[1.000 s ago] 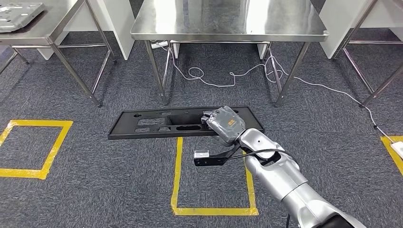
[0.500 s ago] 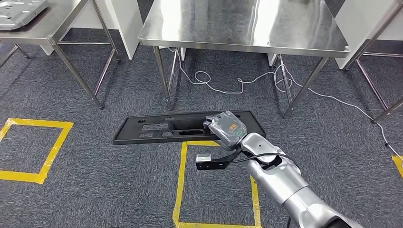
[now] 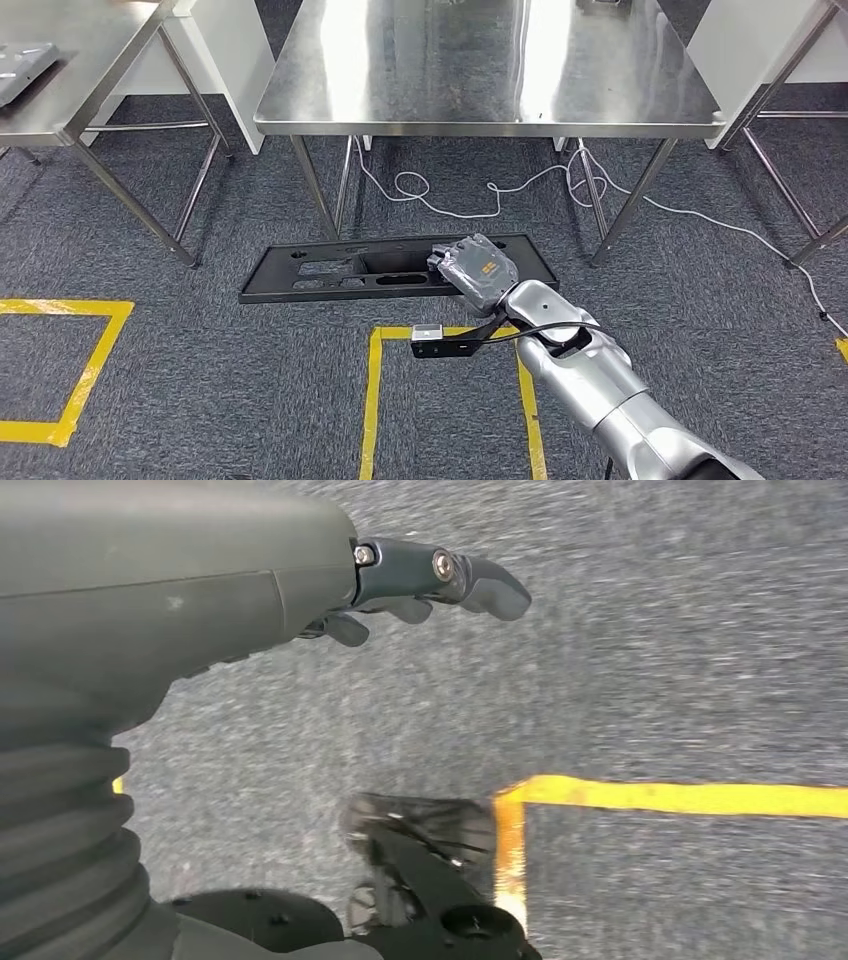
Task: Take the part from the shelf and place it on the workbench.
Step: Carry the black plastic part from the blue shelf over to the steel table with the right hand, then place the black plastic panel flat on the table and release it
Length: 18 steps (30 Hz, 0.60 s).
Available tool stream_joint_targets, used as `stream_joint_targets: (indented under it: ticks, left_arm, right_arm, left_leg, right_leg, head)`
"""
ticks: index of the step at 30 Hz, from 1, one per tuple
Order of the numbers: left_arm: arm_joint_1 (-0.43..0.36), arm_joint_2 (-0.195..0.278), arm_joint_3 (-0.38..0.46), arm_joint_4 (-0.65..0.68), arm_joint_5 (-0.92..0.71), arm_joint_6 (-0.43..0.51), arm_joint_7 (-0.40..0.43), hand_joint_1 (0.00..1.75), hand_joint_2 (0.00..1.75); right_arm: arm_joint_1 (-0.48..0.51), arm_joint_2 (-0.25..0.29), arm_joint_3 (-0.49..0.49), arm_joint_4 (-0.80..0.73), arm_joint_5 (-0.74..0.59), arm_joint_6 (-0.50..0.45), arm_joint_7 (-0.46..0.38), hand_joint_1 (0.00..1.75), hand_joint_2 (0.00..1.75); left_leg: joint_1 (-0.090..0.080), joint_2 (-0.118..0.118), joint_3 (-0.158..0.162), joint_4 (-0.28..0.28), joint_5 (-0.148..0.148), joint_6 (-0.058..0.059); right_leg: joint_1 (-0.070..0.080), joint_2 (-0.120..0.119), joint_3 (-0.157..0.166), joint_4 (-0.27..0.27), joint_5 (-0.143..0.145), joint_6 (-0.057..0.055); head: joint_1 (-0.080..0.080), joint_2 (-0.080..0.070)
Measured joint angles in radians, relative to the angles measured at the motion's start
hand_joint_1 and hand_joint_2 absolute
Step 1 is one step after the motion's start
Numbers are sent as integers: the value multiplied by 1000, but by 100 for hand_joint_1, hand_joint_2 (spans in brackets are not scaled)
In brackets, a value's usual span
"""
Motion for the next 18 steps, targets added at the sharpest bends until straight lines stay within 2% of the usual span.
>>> stream_joint_targets:
  ticks: [2,3,4,5,7,8,10,11,12,13,14,15,16,17,18]
  left_arm:
    - [2,4,1,0,-1,0,1,0,175]
    - [4,5,2,0,-2,0,2,0,175]
    - [5,7,2,0,-2,0,3,0,175]
    - [4,7,3,0,-2,0,3,0,175]
    - [0,4,3,0,-3,0,3,0,175]
    - [-2,2,3,0,-3,-1,3,0,175]
    - [-5,1,3,0,-3,-2,2,0,175]
    - [-6,0,3,0,-3,-2,2,0,175]
    - [-7,0,3,0,-3,-2,2,0,175]
    - [-7,-1,3,0,-3,-2,3,0,175]
    - [-7,-2,4,0,-3,-2,3,0,175]
    - [-6,-3,4,0,-4,-2,3,0,175]
    - [-6,-4,4,0,-4,-2,3,0,175]
    - [-6,-5,4,0,-4,-2,3,0,175]
    - [-6,-5,5,0,-4,-1,3,0,175]
  right_arm:
    - [2,3,0,1,0,0,0,171,175]
    - [2,4,1,1,1,0,1,171,175]
    - [2,6,1,-1,1,0,1,171,175]
    - [-2,8,1,-3,1,0,0,171,175]
    - [-14,10,0,-11,1,-1,1,171,175]
    - [-20,9,-1,-12,0,-1,2,171,175]
    - [-24,7,-2,-14,1,-1,6,171,175]
    - [-24,6,-2,-13,3,-1,7,171,175]
    - [-23,5,-2,-13,4,-1,8,171,175]
    - [-21,4,-1,-13,6,-2,8,171,175]
    - [-20,3,-1,-14,7,-2,9,171,175]
    - [-20,2,-1,-14,7,-2,10,171,175]
    - [-20,2,-1,-14,8,-2,10,171,175]
    - [-19,1,-1,-13,8,-3,11,171,175]
    - [-18,1,-1,-14,8,-3,11,171,175]
  left_leg:
    - [-16,-4,1,-118,148,29]
    - [-27,-11,3,-160,207,42]
    - [-33,-19,7,-187,237,51]
    - [-37,-25,12,-196,235,54]
    - [-30,-26,48,-215,249,61]
    - [-28,-23,66,-219,259,64]
    - [-26,-18,94,-222,265,70]
    - [-26,-18,102,-222,256,72]
    - [-26,-19,109,-222,247,73]
    - [-26,-21,116,-221,239,72]
    - [-26,-23,124,-221,230,70]
    - [-25,-25,133,-220,221,67]
    - [-25,-27,141,-220,212,63]
    - [-27,-29,150,-218,202,58]
    - [-28,-30,155,-218,193,52]
  right_leg:
    - [4,4,39,-8,-27,5]
    - [7,6,56,-16,-40,8]
    - [11,9,74,-19,-47,11]
    - [18,11,88,-18,-49,18]
    - [28,10,94,12,-47,26]
    - [30,8,75,53,-47,29]
    - [29,2,-1,182,-72,29]
    - [27,1,-52,242,-98,27]
    - [25,1,-97,280,-125,26]
    - [23,0,-127,285,-142,28]
    - [19,0,-138,256,-137,36]
    - [15,-1,-135,200,-109,48]
    - [11,-3,-121,131,-56,62]
    - [9,-6,-107,69,-4,69]
    - [9,-8,-93,26,35,66]
  head:
    - [1,0]
    - [1,0]
    - [1,0]
    - [2,0]
    - [3,0]
    - [4,0]
    - [7,0]
    - [8,0]
    - [10,0]
    - [11,0]
    - [11,0]
    - [11,0]
    - [12,0]
    - [12,0]
    - [13,0]
